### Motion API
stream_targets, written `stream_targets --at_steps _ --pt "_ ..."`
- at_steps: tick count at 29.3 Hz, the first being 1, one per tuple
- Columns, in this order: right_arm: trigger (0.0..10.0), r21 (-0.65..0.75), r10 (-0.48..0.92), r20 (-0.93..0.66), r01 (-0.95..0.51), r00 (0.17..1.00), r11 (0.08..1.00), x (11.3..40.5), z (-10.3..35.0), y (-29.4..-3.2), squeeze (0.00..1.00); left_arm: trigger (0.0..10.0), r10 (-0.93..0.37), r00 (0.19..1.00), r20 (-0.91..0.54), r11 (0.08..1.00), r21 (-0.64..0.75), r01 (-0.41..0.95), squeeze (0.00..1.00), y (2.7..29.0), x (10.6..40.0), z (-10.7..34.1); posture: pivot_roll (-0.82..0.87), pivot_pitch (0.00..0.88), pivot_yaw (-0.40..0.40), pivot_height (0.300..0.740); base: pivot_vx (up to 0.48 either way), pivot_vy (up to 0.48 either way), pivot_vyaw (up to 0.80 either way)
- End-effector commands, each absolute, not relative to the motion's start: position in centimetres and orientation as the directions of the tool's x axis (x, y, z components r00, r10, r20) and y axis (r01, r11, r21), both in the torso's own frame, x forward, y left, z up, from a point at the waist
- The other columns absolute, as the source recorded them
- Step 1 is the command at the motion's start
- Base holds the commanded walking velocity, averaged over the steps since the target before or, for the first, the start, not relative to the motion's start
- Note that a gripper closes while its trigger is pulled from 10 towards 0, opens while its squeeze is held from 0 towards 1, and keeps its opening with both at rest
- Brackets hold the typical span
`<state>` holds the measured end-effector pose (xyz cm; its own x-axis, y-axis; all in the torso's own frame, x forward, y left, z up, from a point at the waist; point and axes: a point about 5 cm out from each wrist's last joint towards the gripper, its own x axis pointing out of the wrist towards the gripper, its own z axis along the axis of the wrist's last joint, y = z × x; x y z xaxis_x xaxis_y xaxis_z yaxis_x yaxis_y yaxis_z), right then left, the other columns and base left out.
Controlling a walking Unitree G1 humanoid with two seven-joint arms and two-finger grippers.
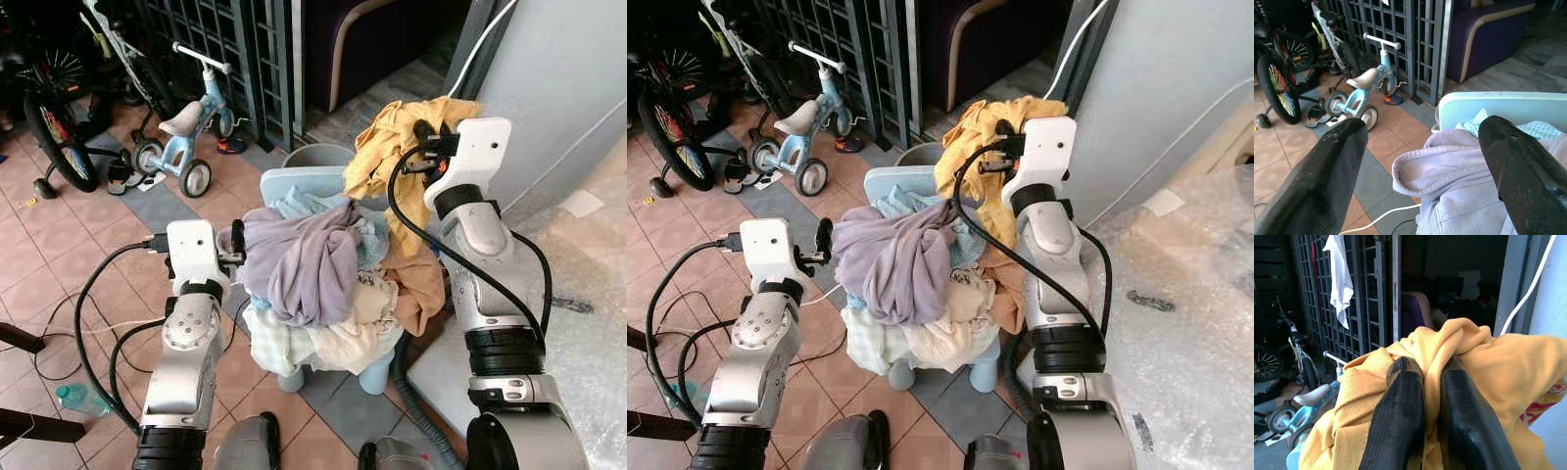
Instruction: Clothes washing
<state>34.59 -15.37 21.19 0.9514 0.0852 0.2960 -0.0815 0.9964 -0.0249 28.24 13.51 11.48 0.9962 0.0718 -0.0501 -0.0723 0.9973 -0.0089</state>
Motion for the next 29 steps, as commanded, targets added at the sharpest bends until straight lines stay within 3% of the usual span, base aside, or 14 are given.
stream_targets --at_steps 1,9,10,11,12,21,24,29 --pt "0.0 -0.026 0.062 0.38 -0.056 0.923 0.998 34.4 23.6 -15.8 0.0 10.0 0.08 0.995 -0.057 0.997 -0.005 -0.081 0.0 13.6 28.2 11.2 -0.01 0.049 0.031 0.74 0.0 -0.352 0.0" --pt "0.0 -0.059 -0.045 0.426 0.077 0.904 0.995 34.9 25.5 -18.4 0.0 10.0 0.048 0.998 -0.045 0.999 -0.011 -0.049 0.0 13.2 28.2 11.2 -0.01 0.043 0.035 0.74 0.0 -0.331 0.0" --pt "4.2 -0.073 -0.055 0.439 0.097 0.897 0.993 35.1 26.2 -18.8 0.0 10.0 0.047 0.998 -0.043 0.999 -0.014 -0.048 0.0 13.3 28.2 11.2 -0.01 0.043 0.035 0.74 0.0 -0.319 -0.8" --pt "4.2 -0.085 -0.059 0.444 0.107 0.894 0.991 35.2 26.5 -19.0 0.0 10.0 0.048 0.998 -0.043 0.999 -0.016 -0.049 0.0 13.3 28.3 11.2 -0.01 0.043 0.035 0.74 0.0 -0.319 -0.8" --pt "10.0 -0.095 -0.065 0.448 0.12 0.892 0.988 35.3 26.8 -19.3 0.0 10.0 0.049 0.998 -0.043 0.999 -0.016 -0.05 0.0 13.3 28.3 11.2 -0.01 0.043 0.033 0.74 0.0 -0.322 -0.8" --pt "10.0 -0.103 -0.291 0.48 0.382 0.828 0.918 36.0 29.5 -25.0 0.0 10.0 0.047 0.998 -0.04 0.998 -0.036 -0.049 0.0 12.9 28.1 11.1 -0.01 0.047 0.027 0.74 0.027 -0.101 -0.76" --pt "10.0 -0.093 -0.436 0.413 0.513 0.8 0.853 36.1 29.1 -28.0 0.0 10.0 0.05 0.998 -0.041 0.998 -0.039 -0.051 0.0 13.0 28.1 11.1 -0.01 0.049 0.026 0.74 0.0 0.0 -0.75" --pt "10.0 -0.048 -0.531 0.269 0.562 0.803 0.826 36.3 26.9 -29.8 0.0 10.0 0.051 0.998 -0.042 0.998 -0.042 -0.052 0.0 13.0 28.0 11.1 -0.01 0.051 0.025 0.74 0.0 0.0 -0.3"
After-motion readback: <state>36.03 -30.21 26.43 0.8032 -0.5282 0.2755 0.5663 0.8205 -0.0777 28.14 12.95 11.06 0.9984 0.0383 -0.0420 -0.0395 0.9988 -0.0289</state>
